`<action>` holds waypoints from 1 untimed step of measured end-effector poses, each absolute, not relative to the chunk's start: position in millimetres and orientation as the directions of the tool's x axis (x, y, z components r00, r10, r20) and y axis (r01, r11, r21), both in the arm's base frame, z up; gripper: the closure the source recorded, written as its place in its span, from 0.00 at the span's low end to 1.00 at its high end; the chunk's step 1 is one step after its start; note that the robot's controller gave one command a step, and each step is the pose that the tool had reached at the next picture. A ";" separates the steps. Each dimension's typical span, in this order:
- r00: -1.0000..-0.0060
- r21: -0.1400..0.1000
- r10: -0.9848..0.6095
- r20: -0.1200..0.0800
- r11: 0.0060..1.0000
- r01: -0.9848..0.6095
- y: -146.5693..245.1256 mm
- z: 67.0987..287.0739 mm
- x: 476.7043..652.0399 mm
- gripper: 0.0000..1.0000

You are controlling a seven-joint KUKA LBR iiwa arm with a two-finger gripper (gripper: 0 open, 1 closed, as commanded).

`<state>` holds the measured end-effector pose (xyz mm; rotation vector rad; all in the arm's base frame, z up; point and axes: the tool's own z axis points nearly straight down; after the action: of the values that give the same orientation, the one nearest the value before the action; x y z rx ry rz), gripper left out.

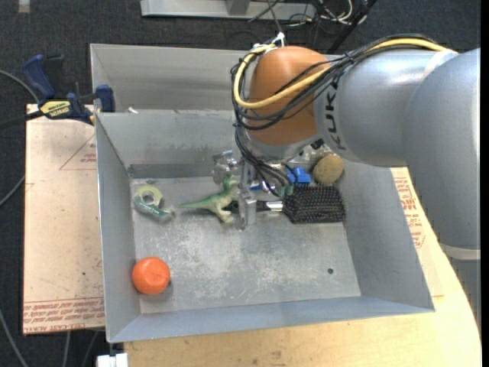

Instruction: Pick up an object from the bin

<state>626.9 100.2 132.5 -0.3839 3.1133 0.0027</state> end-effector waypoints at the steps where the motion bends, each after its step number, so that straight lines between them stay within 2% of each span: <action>1: -0.939 0.000 -0.345 -0.011 0.939 -0.345 75.2 74.2 623.8 0.00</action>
Offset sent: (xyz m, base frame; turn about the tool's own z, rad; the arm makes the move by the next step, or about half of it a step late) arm -0.0100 -0.0035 -0.0625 0.1680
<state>623.8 75.2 74.2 -0.5484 3.0819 0.0033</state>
